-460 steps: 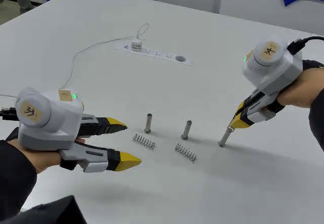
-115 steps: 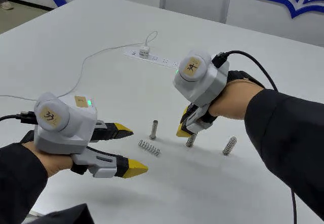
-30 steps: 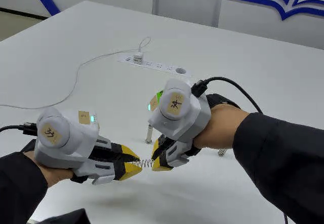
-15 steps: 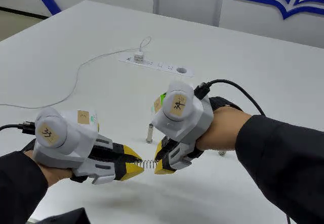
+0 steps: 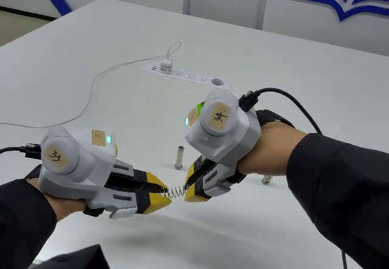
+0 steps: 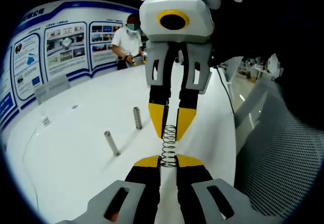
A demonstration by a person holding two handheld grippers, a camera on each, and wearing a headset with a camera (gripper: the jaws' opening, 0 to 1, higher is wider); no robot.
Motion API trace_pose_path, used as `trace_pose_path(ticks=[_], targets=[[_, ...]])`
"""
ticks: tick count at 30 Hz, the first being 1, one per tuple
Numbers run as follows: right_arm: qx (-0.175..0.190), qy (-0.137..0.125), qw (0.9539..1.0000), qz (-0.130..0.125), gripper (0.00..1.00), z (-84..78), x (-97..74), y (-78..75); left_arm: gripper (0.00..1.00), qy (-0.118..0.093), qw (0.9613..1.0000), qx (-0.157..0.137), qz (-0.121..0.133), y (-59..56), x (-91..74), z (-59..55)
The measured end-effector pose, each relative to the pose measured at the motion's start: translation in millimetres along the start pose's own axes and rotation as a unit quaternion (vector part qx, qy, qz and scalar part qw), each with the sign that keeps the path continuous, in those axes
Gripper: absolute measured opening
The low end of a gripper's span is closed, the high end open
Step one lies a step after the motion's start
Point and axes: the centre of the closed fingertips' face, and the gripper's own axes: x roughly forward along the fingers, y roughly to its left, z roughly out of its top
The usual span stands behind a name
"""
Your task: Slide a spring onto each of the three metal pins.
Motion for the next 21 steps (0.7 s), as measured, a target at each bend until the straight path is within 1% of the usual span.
trace_pose_path(ticks=[3, 11, 17, 21], targets=[[-0.004, -0.009, 0.9999, -0.002, 0.12, 7.0, -2.8, -0.1, 0.11, 0.000, 1.0000, -0.003, 0.001, 0.5, -0.4, -0.1], [-0.008, -0.036, 0.9993, 0.003, 0.12, 27.4, -6.3, 2.9, 0.11, 0.006, 1.0000, -0.005, 0.000, -0.2, -0.4, -3.1], [-0.013, -0.040, 0.9991, 0.002, 0.12, 34.9, -6.5, 2.9, 0.11, 0.003, 1.0000, -0.006, 0.004, 2.2, -0.9, -2.2], [-0.015, -0.049, 0.9987, 0.002, 0.12, 42.0, -6.5, 3.4, 0.11, 0.001, 1.0000, -0.005, 0.006, 3.5, -0.8, -1.3]])
